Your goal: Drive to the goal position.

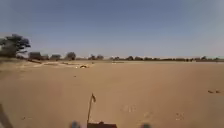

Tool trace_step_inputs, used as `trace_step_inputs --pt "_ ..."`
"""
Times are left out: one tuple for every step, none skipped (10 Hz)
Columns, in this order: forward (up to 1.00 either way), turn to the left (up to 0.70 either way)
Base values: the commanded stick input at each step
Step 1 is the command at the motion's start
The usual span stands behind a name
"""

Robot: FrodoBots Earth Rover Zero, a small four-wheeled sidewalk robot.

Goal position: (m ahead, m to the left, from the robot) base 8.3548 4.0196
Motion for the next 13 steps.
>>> trace_step_inputs --pt "0.50 0.00" --pt "0.50 0.00" --pt "0.50 0.00" --pt "0.50 0.00" --pt "0.50 0.00" --pt "0.50 0.00" --pt "0.50 0.00" --pt "0.50 0.00" --pt "0.50 0.00" --pt "0.50 0.00" --pt "0.50 0.00" --pt "0.50 0.00" --pt "0.50 0.00"
